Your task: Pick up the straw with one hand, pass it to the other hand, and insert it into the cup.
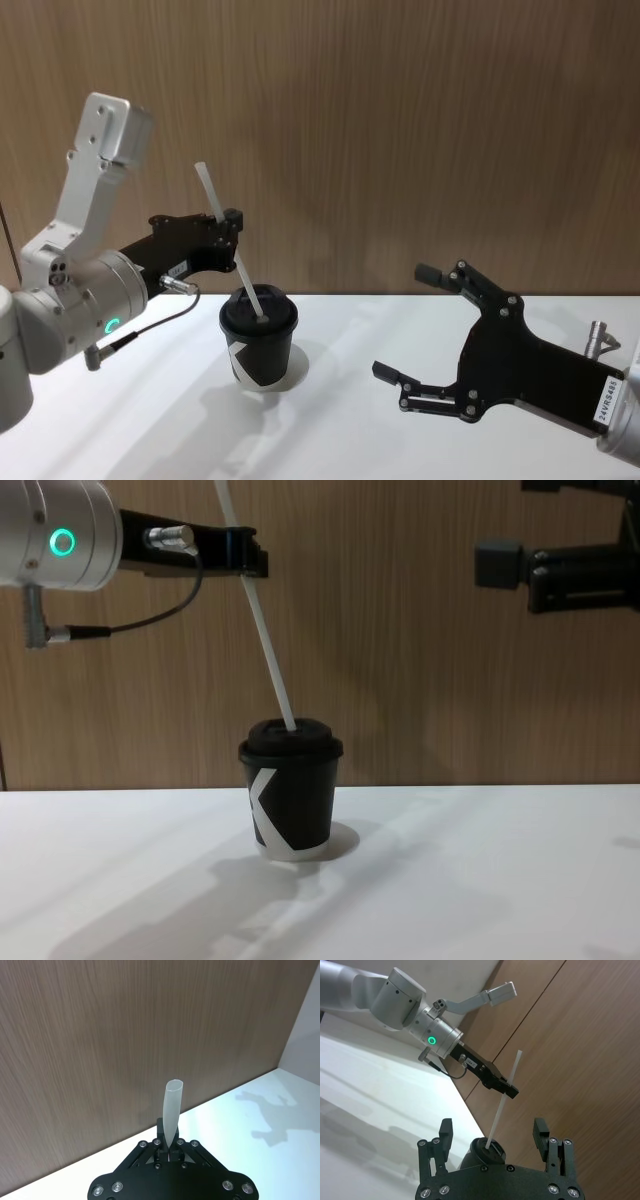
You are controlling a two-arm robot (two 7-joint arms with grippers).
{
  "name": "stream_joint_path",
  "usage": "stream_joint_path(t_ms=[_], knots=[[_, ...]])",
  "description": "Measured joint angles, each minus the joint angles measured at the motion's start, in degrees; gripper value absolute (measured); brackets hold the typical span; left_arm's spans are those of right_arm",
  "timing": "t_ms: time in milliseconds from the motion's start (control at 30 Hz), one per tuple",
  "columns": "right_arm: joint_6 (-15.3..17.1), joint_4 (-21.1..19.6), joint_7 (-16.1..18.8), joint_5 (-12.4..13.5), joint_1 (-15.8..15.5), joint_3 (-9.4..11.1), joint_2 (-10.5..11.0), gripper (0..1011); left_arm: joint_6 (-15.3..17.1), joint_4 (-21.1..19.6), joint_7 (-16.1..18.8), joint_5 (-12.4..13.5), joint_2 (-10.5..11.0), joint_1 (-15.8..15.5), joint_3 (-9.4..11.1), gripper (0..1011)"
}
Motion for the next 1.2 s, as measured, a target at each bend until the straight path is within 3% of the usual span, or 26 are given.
stream_joint_path(t_ms=[433, 867, 1067, 1200], knots=[[0.0, 0.0, 0.0, 0.0, 0.0, 0.0, 0.0, 1001, 0.5, 1.8, -0.6, 1.5, -0.5, -1.0, 0.7, 6], [0.0, 0.0, 0.0, 0.0, 0.0, 0.0, 0.0, 1001, 0.9, 4.3, -2.4, 0.9, -1.6, -1.5, 0.3, 5], [0.0, 0.0, 0.0, 0.0, 0.0, 0.0, 0.0, 1001, 1.0, 5.0, -3.1, 0.5, -1.9, -1.6, 0.2, 117], [0.0, 0.0, 0.0, 0.0, 0.0, 0.0, 0.0, 1001, 1.0, 5.3, -3.3, 0.3, -2.1, -1.7, 0.1, 248]])
